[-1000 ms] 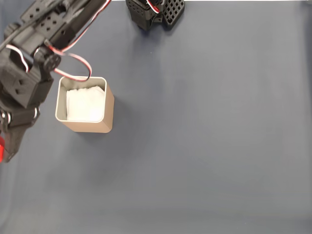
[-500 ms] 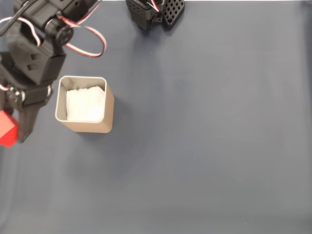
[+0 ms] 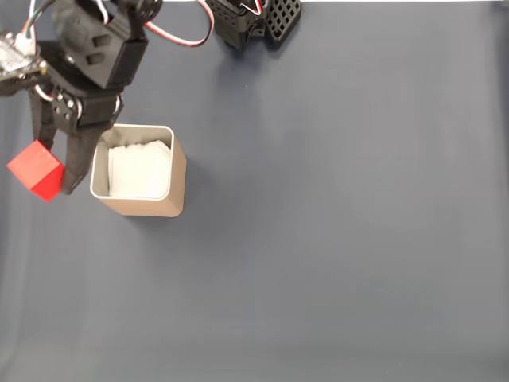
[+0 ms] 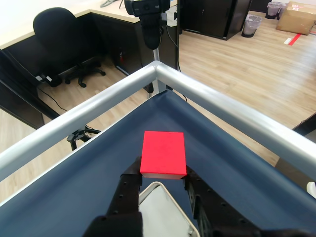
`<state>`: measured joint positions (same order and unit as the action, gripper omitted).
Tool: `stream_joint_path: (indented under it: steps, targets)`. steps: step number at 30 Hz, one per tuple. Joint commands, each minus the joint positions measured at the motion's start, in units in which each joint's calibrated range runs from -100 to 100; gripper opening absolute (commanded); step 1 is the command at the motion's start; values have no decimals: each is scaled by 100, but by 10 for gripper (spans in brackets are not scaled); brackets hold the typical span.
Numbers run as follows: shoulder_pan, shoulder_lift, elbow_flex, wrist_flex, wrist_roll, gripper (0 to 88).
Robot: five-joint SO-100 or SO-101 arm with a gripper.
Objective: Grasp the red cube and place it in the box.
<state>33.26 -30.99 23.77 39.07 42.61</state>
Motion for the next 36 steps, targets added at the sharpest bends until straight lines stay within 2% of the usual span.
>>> stream_joint_path:
  steps: [1, 36]
  targets:
    - [-14, -644, 194, 3, 49, 26]
    - [-28, -3120, 2573, 44, 195, 26]
